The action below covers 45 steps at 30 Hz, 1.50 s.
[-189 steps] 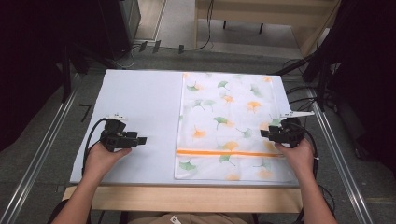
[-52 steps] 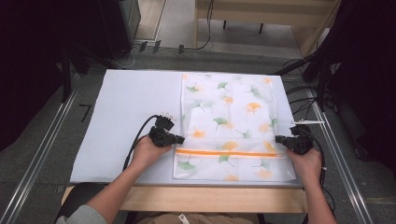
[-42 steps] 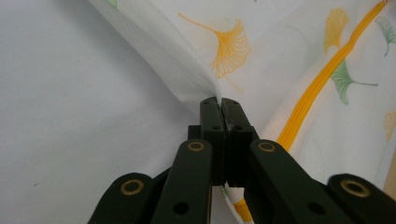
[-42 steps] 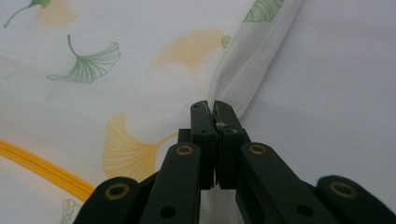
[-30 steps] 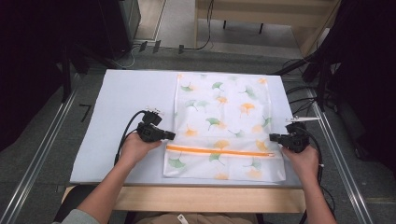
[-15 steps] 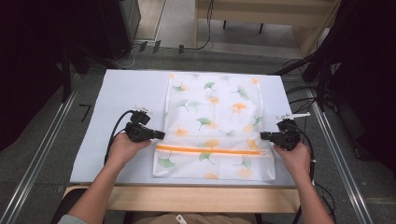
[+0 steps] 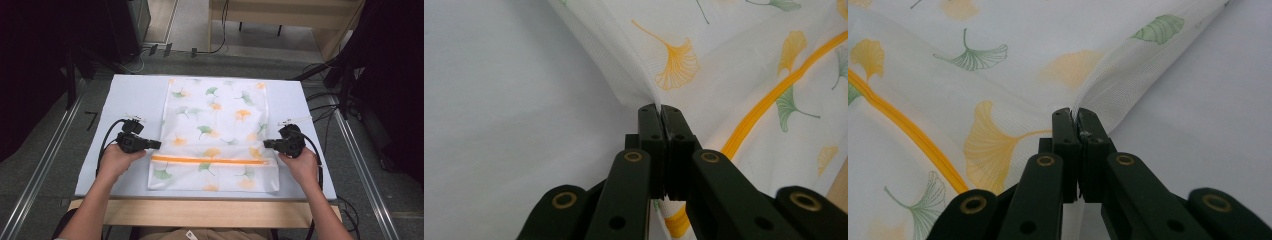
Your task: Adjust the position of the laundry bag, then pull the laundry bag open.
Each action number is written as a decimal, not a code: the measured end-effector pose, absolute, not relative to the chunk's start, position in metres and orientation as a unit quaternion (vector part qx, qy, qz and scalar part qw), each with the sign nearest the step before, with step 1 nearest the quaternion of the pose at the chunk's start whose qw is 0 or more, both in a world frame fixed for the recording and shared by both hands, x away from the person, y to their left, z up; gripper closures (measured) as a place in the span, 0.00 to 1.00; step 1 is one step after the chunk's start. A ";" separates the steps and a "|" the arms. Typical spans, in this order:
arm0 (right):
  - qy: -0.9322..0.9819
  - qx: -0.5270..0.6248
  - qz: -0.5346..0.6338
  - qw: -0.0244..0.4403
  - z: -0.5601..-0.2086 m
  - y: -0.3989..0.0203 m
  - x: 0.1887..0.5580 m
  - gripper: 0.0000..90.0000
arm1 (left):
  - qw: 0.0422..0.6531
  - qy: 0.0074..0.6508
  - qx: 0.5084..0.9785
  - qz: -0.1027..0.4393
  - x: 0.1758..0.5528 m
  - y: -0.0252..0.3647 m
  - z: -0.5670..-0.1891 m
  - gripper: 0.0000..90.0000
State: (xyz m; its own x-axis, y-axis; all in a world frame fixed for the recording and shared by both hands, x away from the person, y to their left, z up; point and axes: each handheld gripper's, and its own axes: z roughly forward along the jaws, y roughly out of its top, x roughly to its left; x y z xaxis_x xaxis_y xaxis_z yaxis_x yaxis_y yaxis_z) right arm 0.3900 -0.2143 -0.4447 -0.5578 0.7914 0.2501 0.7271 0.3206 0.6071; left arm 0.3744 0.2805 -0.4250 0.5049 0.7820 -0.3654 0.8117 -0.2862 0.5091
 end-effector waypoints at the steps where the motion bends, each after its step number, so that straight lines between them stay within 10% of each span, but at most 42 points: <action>1: 0.811 0.467 0.350 0.043 -0.445 -0.212 0.391 1.00 | 0.330 0.498 0.802 -0.024 0.374 0.284 -0.425 1.00; 18: 0.827 0.442 0.345 0.042 -0.448 -0.184 0.398 0.97 | 0.302 0.529 0.793 -0.004 0.373 0.303 -0.431 0.98; 32: 0.816 0.449 0.358 0.062 -0.446 -0.200 0.395 0.69 | 0.323 0.515 0.794 0.005 0.368 0.293 -0.426 0.55; 45: 0.810 0.445 0.375 0.067 -0.439 -0.213 0.375 0.67 | 0.345 0.490 0.800 0.006 0.369 0.278 -0.417 0.52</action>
